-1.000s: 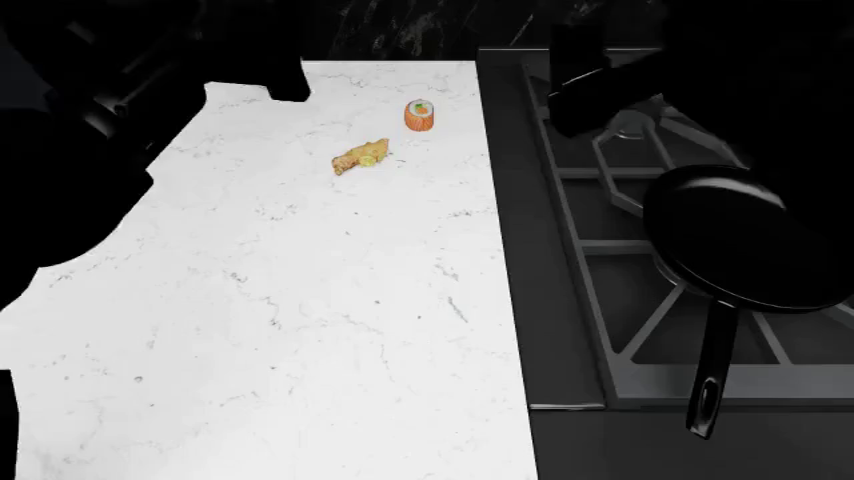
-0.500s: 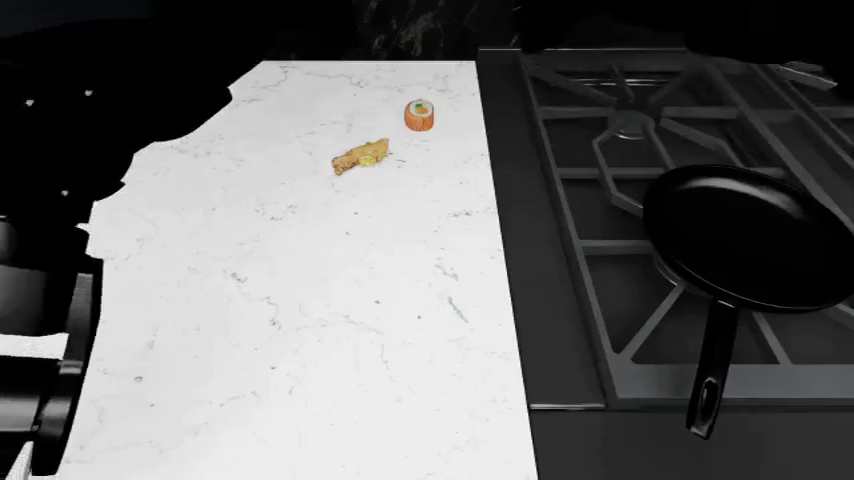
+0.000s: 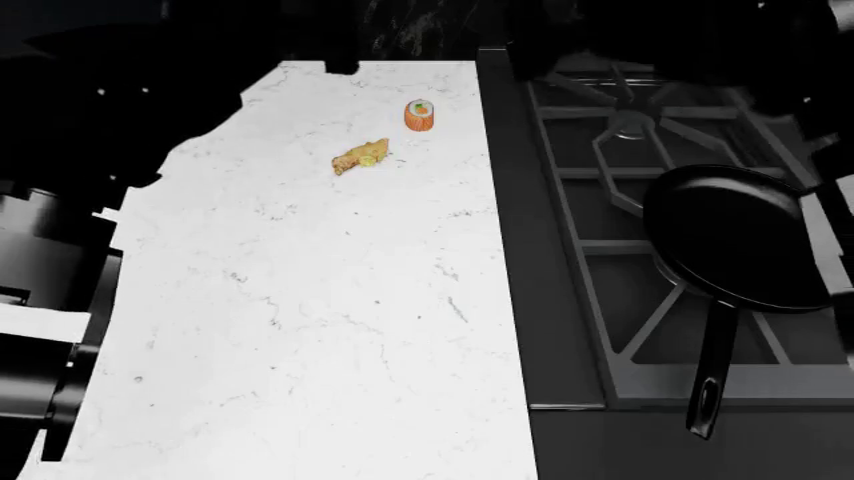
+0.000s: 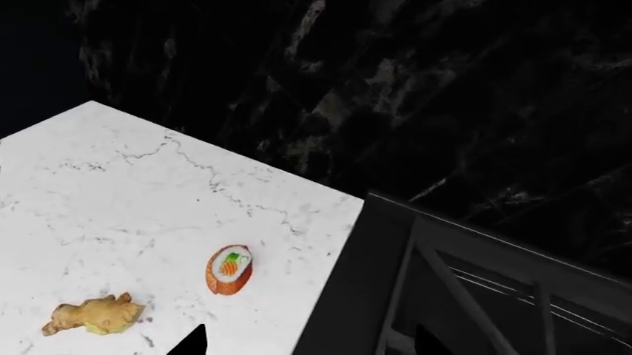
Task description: Place both pans onto different burners. Then place the ginger and the sushi on different pans.
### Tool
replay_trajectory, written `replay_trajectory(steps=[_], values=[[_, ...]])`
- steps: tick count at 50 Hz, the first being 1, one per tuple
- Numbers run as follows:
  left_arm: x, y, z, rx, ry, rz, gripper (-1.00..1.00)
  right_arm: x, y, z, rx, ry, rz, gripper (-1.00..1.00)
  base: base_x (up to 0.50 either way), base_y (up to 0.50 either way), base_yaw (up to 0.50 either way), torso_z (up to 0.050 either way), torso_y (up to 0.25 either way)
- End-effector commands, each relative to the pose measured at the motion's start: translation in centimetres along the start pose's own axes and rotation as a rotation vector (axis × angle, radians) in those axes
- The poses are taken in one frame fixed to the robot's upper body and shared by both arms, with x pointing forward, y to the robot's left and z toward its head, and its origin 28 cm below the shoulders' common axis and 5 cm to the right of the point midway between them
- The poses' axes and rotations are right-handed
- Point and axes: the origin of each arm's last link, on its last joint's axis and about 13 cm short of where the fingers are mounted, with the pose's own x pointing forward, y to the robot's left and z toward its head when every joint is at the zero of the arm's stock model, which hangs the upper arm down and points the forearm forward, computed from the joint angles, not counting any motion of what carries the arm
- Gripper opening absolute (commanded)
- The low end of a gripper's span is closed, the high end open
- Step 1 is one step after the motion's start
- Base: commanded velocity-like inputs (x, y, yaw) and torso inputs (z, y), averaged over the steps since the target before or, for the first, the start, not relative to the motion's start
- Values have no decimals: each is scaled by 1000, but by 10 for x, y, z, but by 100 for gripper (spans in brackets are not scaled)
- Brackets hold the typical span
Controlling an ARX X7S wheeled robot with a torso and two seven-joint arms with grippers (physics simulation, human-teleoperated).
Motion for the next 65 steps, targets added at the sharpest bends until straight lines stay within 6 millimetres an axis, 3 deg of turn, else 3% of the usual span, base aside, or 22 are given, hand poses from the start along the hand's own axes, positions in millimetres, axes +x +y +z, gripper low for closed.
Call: replay_trajectory(steps=[1,35,65], values=[[-2,-2,-2,38,21,-19,100,5,0,-8,38,2,10,100,0,0,0,0,0],[-7,0,0,28,6,-25,100,3,10,-11,20,-28,56,100,470,-2,0,0,0],[-8,7,-9,27,22,-22,100,19,9,1,-176,129,102,100,8,0,0,0,0]])
